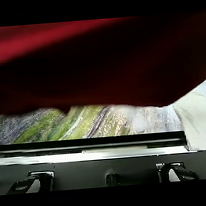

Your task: Fold the clothes and pants, and hang the long-sleeved shirts on hangers.

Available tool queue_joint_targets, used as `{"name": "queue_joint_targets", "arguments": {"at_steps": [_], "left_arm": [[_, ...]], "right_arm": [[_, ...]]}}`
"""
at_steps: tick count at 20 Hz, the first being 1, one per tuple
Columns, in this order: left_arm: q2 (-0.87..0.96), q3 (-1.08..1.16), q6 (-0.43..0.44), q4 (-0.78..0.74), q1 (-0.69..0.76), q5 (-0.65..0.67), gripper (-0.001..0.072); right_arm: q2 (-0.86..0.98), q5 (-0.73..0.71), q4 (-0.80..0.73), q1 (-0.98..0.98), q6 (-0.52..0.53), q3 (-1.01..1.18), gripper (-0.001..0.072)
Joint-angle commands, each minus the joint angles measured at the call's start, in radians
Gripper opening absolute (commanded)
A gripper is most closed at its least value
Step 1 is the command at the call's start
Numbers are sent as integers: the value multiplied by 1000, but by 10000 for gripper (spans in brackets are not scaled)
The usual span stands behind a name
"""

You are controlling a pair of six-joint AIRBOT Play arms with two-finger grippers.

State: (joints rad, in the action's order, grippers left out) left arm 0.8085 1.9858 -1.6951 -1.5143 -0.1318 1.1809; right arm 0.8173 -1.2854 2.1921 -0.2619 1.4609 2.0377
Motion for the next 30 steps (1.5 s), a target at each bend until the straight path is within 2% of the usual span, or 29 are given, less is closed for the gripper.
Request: {"name": "queue_joint_targets", "arguments": {"at_steps": [1,3,7,10,13,17,19,20,22,23,26,28,30], "left_arm": [[59,-34,10,-7,0,140,10],[169,-90,76,36,0,222,10],[459,-202,126,57,4,158,10],[715,-210,126,60,36,11,11],[912,-210,128,60,73,-114,11],[1046,-210,99,60,92,-146,13],[1067,-210,82,60,87,-120,24],[1068,-210,79,60,80,-104,86],[1050,-209,77,60,53,-43,307],[1034,-207,58,60,28,10,348],[968,-211,55,60,-64,183,348],[895,-286,53,87,-137,217,348],[782,-460,60,140,-219,201,348]], "right_arm": [[92,-47,-32,0,-59,6,26],[229,-114,-24,0,-76,6,26],[547,-187,-40,20,-34,-69,27],[784,-113,-106,106,18,-124,27],[990,48,-193,181,16,-124,27],[1142,182,-184,233,-10,-124,28],[1172,183,-175,251,-14,-124,30],[1176,175,-163,253,-13,-124,42],[1158,128,-128,244,13,-123,214],[1133,81,-107,228,68,-123,280],[1022,-103,-106,153,244,-124,316],[952,-175,-90,77,270,-138,322],[854,-190,-50,-23,300,-253,322]]}}
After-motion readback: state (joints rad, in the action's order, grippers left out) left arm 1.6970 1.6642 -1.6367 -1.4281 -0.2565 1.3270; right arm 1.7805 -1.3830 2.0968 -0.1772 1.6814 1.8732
